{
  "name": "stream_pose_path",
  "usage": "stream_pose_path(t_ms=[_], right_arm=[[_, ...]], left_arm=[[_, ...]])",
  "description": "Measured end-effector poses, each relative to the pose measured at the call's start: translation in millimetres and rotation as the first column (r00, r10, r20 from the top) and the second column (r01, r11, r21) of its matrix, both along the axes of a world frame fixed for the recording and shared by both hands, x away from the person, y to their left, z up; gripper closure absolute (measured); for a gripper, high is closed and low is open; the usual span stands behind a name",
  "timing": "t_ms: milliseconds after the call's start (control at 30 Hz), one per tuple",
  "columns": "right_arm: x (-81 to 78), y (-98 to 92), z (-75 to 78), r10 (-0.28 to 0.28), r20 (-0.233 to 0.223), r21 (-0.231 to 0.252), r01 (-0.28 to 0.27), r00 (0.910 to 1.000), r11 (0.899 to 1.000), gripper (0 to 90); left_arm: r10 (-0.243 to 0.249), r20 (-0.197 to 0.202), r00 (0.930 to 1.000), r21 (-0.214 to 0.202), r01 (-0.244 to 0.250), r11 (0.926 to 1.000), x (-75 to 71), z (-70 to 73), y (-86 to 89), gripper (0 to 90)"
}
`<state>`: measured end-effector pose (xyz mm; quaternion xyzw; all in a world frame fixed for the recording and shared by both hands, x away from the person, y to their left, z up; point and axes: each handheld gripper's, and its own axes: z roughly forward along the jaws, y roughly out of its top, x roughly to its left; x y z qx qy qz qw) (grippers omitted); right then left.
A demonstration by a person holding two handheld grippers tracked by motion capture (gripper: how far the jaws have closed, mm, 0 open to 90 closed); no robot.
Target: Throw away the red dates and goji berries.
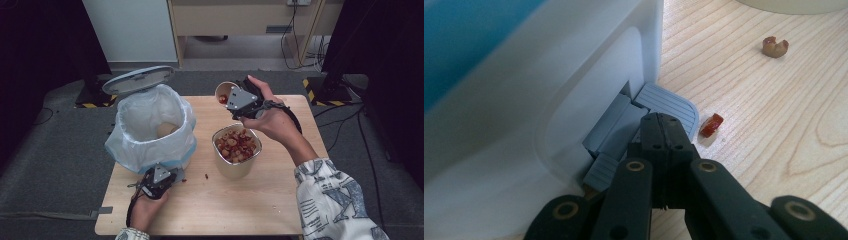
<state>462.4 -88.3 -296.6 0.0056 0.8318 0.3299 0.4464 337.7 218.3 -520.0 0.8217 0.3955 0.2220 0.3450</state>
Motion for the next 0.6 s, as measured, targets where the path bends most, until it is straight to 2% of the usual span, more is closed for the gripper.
stream_pose_path(t_ms=[100, 233, 267, 300, 367, 600], right_arm=[[1.2, 0.2, 2.0, 0.003, -0.017, 0.019, -0.003, 0.9998, 1.000, 32.1], [2.5, 1.9, 6.6, 0.012, -0.054, 0.083, -0.008, 0.9985, 0.997, 32.1], [2.8, 3.4, 8.7, 0.022, -0.078, 0.115, -0.012, 0.9967, 0.993, 32.1], [2.8, 3.4, 8.7, 0.022, -0.078, 0.115, -0.012, 0.9967, 0.993, 32.1], [3.2, 4.9, 10.8, 0.030, -0.108, 0.154, -0.014, 0.9937, 0.988, 32.1], [4.9, 9.6, 14.9, 0.060, -0.173, 0.236, -0.018, 0.9831, 0.972, 32.1]], left_arm=[[0.000, -0.001, 1.0000, -0.001, 0.000, 1.0000, 0.0, 0.0, 0.1, 89.3], [0.000, 0.000, 1.0000, -0.001, 0.000, 1.0000, 0.1, -0.1, 0.1, 89.4], [-0.001, 0.000, 1.0000, 0.000, 0.001, 1.0000, 0.0, -0.1, 0.1, 89.3], [0.000, -0.001, 1.0000, 0.001, 0.000, 1.0000, 0.0, 0.0, 0.1, 89.3], [0.000, -0.001, 1.0000, 0.001, 0.000, 1.0000, 0.0, 0.1, 0.2, 89.3], [-0.001, -0.001, 1.0000, 0.000, 0.001, 1.0000, 0.1, -0.1, 0.3, 89.3]])
